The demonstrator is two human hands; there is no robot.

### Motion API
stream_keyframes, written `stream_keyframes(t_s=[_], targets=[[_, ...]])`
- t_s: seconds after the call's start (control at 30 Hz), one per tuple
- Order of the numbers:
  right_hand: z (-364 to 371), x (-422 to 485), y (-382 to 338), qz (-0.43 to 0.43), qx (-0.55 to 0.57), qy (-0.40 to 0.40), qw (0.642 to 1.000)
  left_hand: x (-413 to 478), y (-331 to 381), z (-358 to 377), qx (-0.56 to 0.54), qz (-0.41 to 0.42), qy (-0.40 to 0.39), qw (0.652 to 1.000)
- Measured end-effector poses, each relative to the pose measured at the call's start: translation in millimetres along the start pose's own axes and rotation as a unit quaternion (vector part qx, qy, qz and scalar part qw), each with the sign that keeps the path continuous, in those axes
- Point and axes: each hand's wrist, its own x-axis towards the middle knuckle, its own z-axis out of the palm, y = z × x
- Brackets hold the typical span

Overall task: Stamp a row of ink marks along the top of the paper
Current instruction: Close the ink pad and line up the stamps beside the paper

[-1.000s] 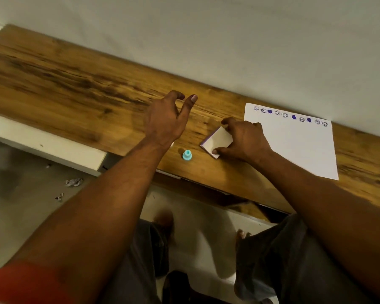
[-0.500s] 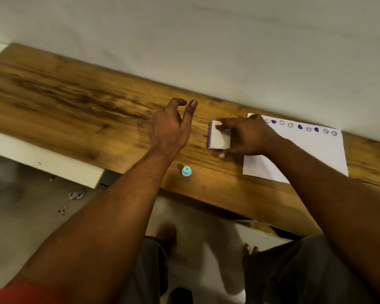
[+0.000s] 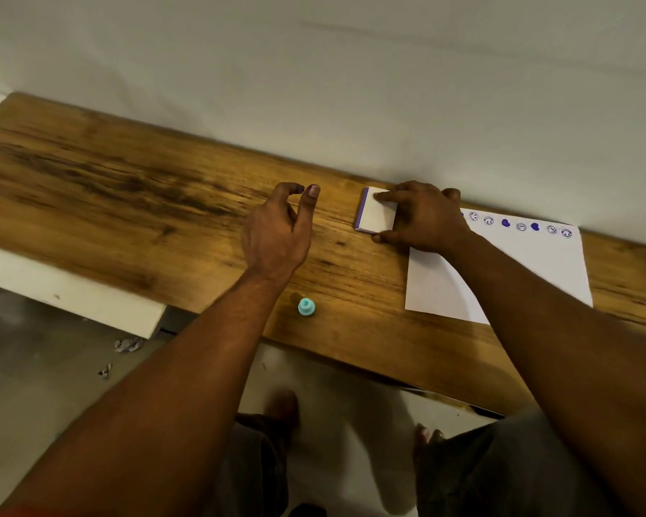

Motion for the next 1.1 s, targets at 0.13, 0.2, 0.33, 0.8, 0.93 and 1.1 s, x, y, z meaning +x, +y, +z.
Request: stream_keyframes(t_s=[0.13, 0.2, 0.33, 0.8, 0.93, 1.1], targets=[[0.8, -1.4, 5.0, 0.005, 0.024, 0.003, 1.0, -0.8, -0.9, 0.8, 0.001, 0.003, -0.001, 1.0], [-0.7, -2.2, 6.6, 0.008, 0.026, 0.001, 1.0, -0.8, -0.5, 0.9, 0.004, 0.003, 0.0, 1.0], [-2.6, -5.5, 8.1, 0.014, 0.033, 0.01, 0.999, -0.1, -2.7, -1.0, 0.003, 0.005, 0.003, 1.0], [1.3, -6.5, 8.6, 0.017, 0.079, 0.024, 0.996, -3.4, -17.8, -7.8, 0.009, -0.004, 0.0, 1.0], [1.2, -3.8, 8.3, 0.019, 0.075, 0.023, 0.997, -4.5, -17.3, -13.2, 0.009, 0.001, -0.004, 1.0], [0.1, -0.8, 7.9, 0.017, 0.053, 0.003, 0.998, -2.3, -20.6, -24.1, 0.014, -0.013, 0.002, 1.0]])
